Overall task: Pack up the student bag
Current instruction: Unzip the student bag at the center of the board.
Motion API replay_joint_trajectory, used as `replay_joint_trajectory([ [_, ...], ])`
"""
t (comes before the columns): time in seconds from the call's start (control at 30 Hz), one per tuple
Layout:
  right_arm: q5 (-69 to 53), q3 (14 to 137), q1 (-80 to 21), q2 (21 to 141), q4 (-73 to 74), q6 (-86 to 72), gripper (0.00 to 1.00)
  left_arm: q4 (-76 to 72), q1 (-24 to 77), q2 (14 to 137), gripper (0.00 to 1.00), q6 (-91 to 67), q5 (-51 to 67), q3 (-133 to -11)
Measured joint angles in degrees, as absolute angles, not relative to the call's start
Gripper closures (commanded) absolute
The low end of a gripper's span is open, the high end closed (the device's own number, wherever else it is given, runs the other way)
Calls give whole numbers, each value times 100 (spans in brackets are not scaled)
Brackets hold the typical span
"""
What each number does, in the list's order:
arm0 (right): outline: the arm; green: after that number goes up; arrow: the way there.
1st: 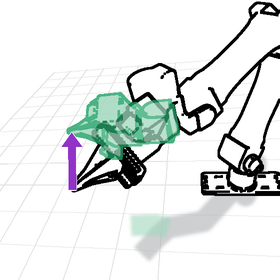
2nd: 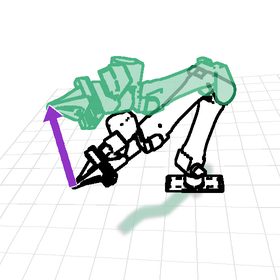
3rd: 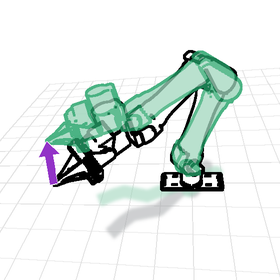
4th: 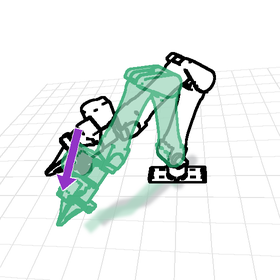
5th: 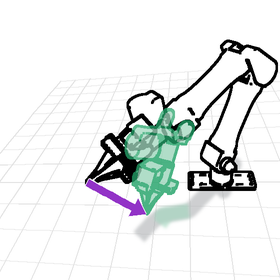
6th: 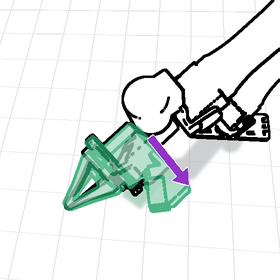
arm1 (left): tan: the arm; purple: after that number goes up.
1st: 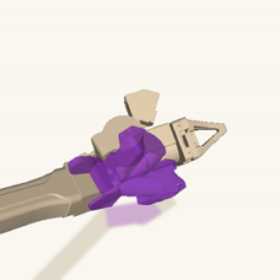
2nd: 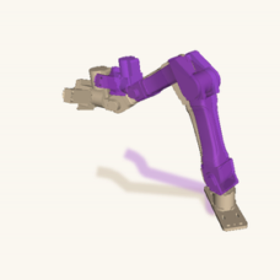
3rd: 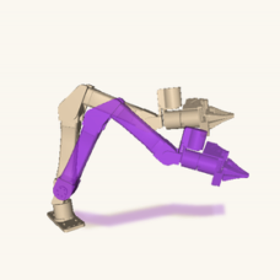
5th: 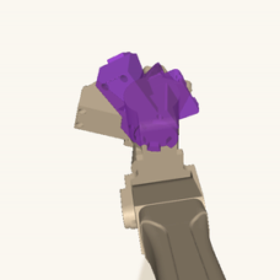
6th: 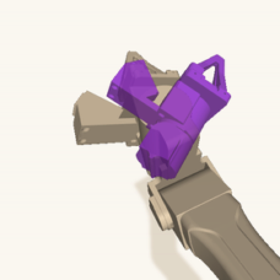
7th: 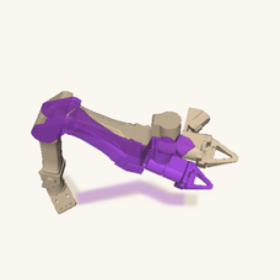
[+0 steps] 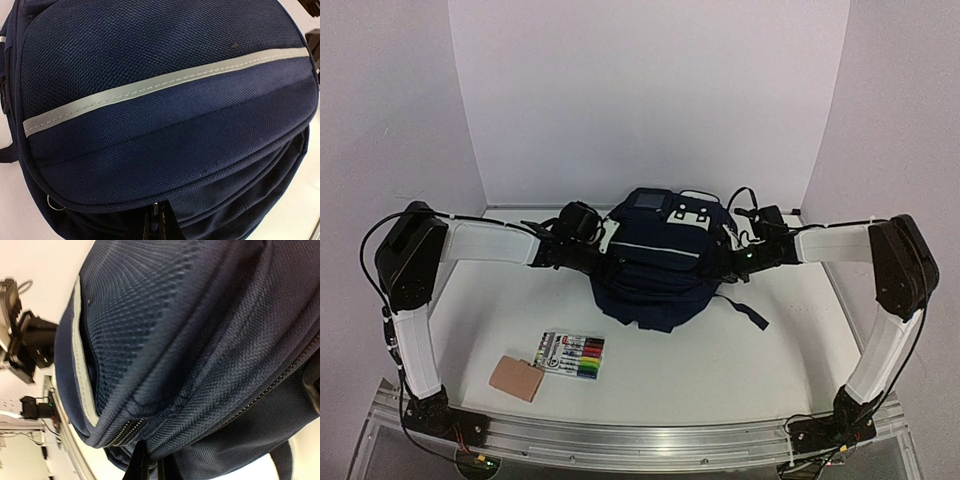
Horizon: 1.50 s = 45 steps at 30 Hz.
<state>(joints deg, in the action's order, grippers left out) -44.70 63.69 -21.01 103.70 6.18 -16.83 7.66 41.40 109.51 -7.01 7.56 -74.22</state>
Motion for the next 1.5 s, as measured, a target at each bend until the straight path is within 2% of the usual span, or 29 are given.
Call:
replay_joint_trajectory([
  [0.3,-4096,6732,-2051,10376,1294,-593,100,959,3698,11044,99,43,1305,-7661],
  [0.5,-3840,6870,-2049,10411,1530,-73,100,1106,3662,11329,99,1132,1312,-8054],
  [0.7,-3810,6949,-2000,10425,1653,179,100,1402,3479,11463,100,2000,1655,-8304],
  [1.0,-3943,6978,-1843,10454,1916,283,100,1359,3030,11426,100,2279,2033,-8076],
  [1.13,-3969,6994,-1839,10494,1934,287,100,1434,2969,11483,94,2330,2137,-8224],
  [1.17,-3981,7010,-1837,10500,1951,284,100,1465,2953,11534,90,2347,2133,-8323],
  [1.23,-3990,7062,-1837,10514,1990,275,100,1598,2902,11724,73,2325,2085,-8669],
  [1.3,-3987,7124,-1842,10537,2074,252,87,1742,2820,11931,57,2226,1943,-9035],
  [1.37,-3962,7166,-1846,10554,2216,232,67,1863,2662,12040,46,2092,1652,-9312],
  [1.47,-3844,7182,-1841,10556,2451,224,33,2066,2288,11936,38,1933,1417,-9423],
  [1.5,-3778,7190,-1839,10552,2527,252,27,2121,2188,11797,36,1929,1347,-9323],
])
